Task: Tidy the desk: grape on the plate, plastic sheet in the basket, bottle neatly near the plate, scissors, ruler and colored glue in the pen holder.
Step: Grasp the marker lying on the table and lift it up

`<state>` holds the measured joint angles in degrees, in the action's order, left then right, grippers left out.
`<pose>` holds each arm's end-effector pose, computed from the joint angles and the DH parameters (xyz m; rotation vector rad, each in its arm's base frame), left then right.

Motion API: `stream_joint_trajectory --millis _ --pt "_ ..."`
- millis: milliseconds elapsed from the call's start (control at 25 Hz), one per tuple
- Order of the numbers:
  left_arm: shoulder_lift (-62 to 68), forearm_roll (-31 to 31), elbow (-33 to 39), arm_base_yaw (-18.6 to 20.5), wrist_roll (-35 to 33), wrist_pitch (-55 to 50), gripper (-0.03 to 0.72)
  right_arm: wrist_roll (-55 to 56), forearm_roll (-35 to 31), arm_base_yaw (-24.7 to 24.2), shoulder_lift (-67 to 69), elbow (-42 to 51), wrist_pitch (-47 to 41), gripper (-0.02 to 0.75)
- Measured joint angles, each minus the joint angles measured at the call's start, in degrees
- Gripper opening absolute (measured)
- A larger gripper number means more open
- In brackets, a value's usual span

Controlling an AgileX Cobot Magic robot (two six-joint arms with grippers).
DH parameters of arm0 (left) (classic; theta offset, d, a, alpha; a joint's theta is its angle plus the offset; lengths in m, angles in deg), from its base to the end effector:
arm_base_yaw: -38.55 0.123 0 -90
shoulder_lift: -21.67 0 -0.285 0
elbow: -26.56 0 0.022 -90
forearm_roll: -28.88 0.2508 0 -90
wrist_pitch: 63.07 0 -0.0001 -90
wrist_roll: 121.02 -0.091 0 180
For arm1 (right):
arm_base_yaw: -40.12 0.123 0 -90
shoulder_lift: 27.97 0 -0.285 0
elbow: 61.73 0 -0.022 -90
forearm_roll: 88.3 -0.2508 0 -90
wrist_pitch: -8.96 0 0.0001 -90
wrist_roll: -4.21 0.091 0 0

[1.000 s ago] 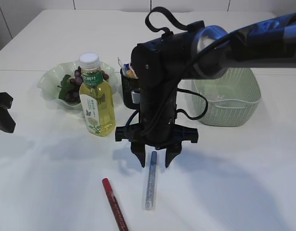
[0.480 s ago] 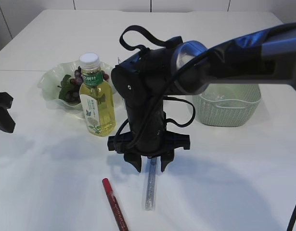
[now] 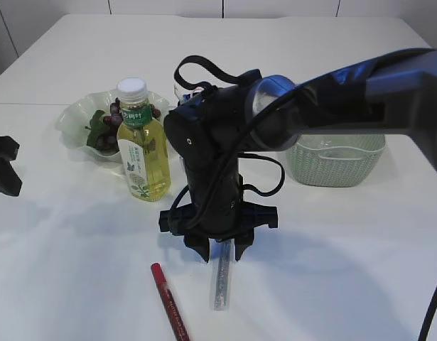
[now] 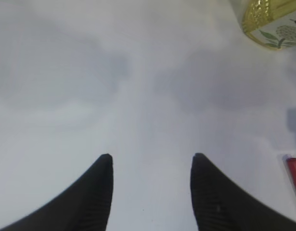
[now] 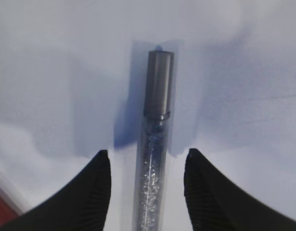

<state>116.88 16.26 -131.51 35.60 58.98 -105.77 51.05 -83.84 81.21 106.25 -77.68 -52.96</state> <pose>0.2900 -0.0285 0.2279 -0.1172 2.7819 -0.2611 0.3280 0.2778 0.1371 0.0984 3.0938 -0.0800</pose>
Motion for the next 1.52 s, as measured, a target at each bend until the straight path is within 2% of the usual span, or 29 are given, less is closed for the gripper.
stream_joint_trajectory --millis 480,840,1160,1320,1520 --pt "0.0 0.03 0.0 0.0 0.0 0.0 0.375 -0.95 -0.22 -0.23 0.75 0.0 1.1 0.372" --pt "0.0 0.03 0.0 0.0 0.0 0.0 0.375 -0.95 -0.35 -0.27 1.36 0.0 1.22 0.27" --pt "0.0 0.03 0.0 0.0 0.0 0.0 0.368 -1.35 -0.35 -0.27 1.36 0.0 1.32 0.128" --pt "0.0 0.03 0.0 0.0 0.0 0.0 0.365 -2.08 -0.25 -0.27 1.36 0.0 1.32 0.09" --pt "0.0 0.03 0.0 0.0 0.0 0.0 0.361 -2.43 -0.13 -0.27 1.36 0.0 1.32 0.081"
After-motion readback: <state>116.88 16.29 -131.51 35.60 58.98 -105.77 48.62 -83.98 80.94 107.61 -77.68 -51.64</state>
